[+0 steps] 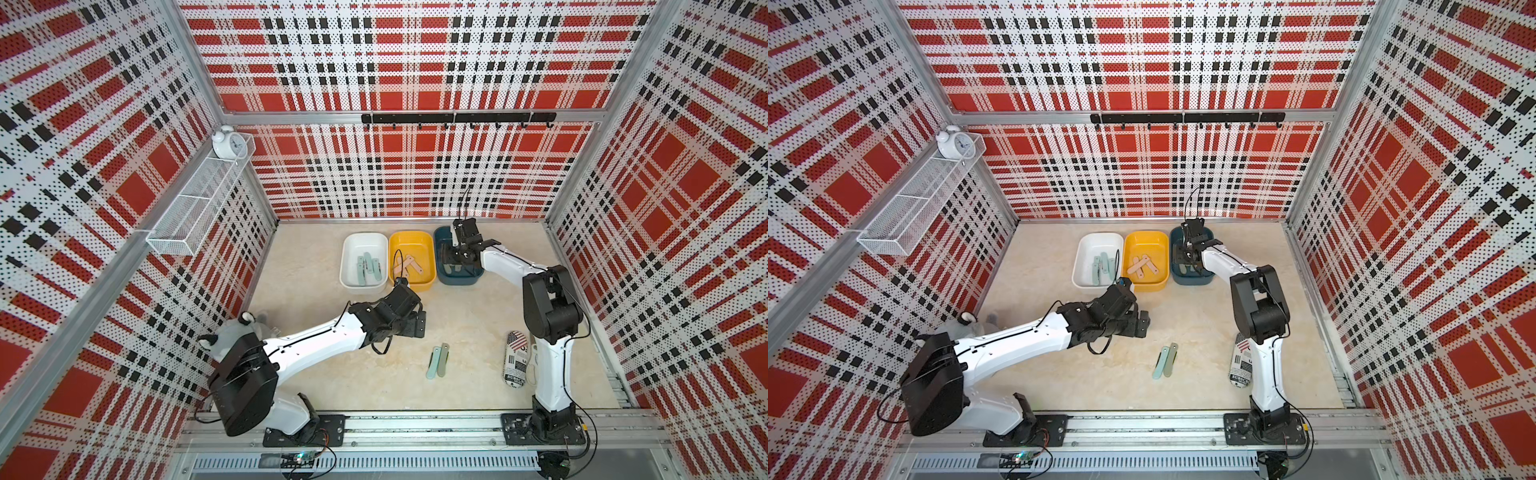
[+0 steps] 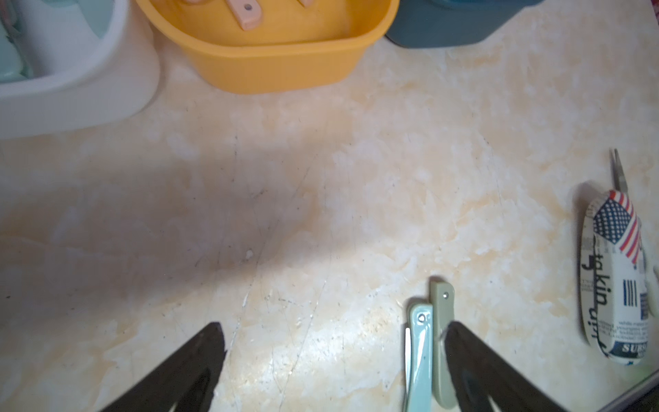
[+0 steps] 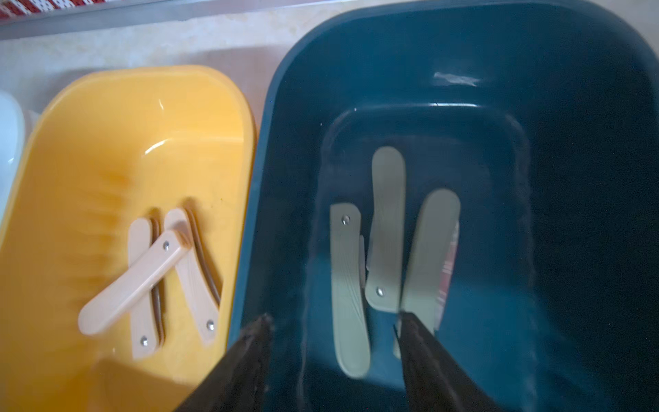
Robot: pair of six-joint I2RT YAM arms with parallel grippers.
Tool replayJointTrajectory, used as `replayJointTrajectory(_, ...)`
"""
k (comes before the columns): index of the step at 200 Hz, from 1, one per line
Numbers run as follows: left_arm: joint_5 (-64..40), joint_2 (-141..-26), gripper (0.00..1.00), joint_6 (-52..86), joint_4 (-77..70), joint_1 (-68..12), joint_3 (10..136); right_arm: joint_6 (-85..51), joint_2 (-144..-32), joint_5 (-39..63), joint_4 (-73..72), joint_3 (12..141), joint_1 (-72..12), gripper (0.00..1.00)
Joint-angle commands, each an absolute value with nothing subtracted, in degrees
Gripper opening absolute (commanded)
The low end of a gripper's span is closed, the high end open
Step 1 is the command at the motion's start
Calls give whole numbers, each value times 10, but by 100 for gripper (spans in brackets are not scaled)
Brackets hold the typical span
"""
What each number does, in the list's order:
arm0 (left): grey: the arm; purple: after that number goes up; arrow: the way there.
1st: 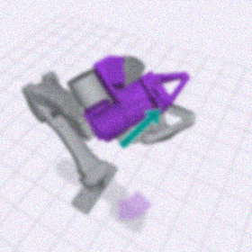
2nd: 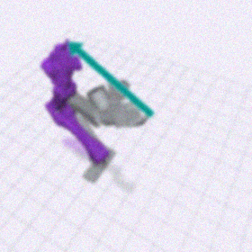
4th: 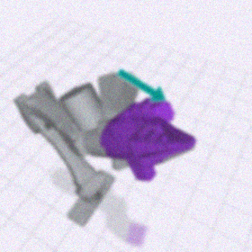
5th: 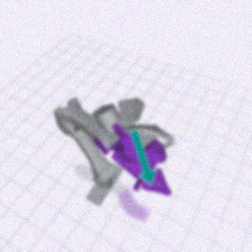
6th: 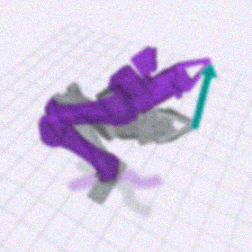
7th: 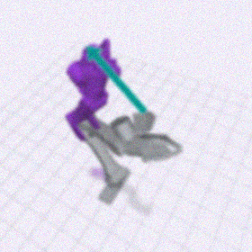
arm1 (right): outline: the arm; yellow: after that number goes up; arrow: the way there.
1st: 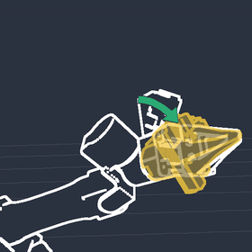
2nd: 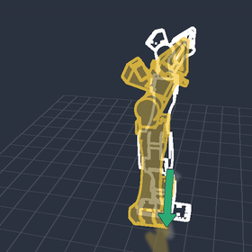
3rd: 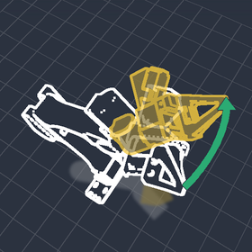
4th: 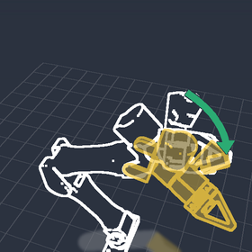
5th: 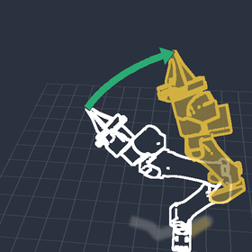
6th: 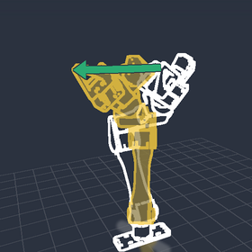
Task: Place the fruit knives into the storage box by color
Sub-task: Place the fruit knife in the storage box.
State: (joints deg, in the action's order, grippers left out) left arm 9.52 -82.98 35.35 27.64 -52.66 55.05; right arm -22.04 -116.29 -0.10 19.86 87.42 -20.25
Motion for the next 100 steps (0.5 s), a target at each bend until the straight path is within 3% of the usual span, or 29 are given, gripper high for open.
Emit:
replayJointTrajectory(1, 98, -826, 98, 333, 303, -577, 534, -214, -1046, -4, 197, 801, -214, 89)
replayJointTrajectory(8, 94, -827, 98, 328, 306, -594, 526, -215, -1013, -8, 196, 767, -219, 100)
replayJointTrajectory(54, 49, -863, 98, 315, 333, -694, 498, -226, -829, -28, 211, 557, -225, 100)
replayJointTrajectory(100, 70, -942, 98, 325, 334, -758, 533, -234, -759, -26, 246, 489, -231, 100)
